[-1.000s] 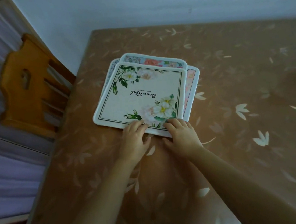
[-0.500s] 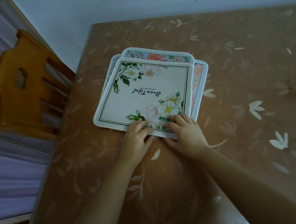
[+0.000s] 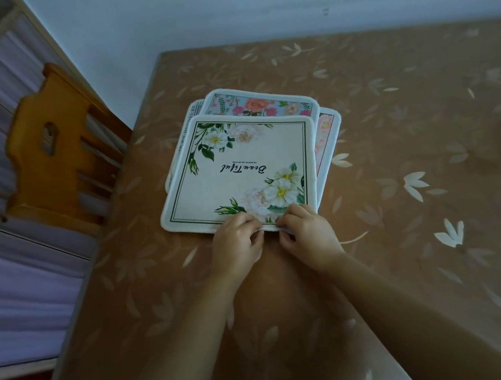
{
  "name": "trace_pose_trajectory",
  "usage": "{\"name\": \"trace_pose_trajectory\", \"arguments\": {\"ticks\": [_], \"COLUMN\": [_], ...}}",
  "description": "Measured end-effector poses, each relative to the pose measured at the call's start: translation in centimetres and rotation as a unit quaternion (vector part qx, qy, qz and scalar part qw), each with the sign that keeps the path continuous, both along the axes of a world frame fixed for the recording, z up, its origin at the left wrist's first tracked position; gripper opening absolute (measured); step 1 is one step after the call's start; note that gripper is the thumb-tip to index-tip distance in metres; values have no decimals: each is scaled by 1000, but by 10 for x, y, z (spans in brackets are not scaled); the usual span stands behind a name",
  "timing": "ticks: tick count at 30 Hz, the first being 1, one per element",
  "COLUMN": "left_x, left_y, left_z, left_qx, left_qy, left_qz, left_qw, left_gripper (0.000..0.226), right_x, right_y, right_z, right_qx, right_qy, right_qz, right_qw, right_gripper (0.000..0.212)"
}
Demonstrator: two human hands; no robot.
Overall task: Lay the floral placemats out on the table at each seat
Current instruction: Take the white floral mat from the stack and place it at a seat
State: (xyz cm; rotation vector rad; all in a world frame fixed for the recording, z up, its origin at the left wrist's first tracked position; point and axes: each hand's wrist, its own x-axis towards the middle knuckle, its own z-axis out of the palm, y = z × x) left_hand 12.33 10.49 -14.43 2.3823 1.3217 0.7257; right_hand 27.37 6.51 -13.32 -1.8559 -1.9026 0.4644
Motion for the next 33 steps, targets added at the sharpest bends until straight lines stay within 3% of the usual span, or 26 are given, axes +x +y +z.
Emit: {"name": "trace_pose_trajectory", "arguments": {"ticks": [6,17,26,33], "left_x": [6,-11,-20,-6], "left_y": [-41,-122,-173,-199], "left_z": [3,12,27,31], "left_qx": [-10,-56,-174,-150], "left_qy": [-17,-60,-129,-115], "left_qz": [7,-15,-18,-31], "left_qw": [1000,997,976,981], "left_gripper": [10,18,5,4], "right_x": [13,28,23,33], "right_y": [-34,-116,-186,-217], "right_z": [5,36,59,57], "right_qx": [-17,-30,-56,-46], "right_qy": [38,12,-24,-25], "right_qz": [-10,-30,-31,-30], "right_qw": [999,999,998,998], "right_gripper": [13,14,17,14]}}
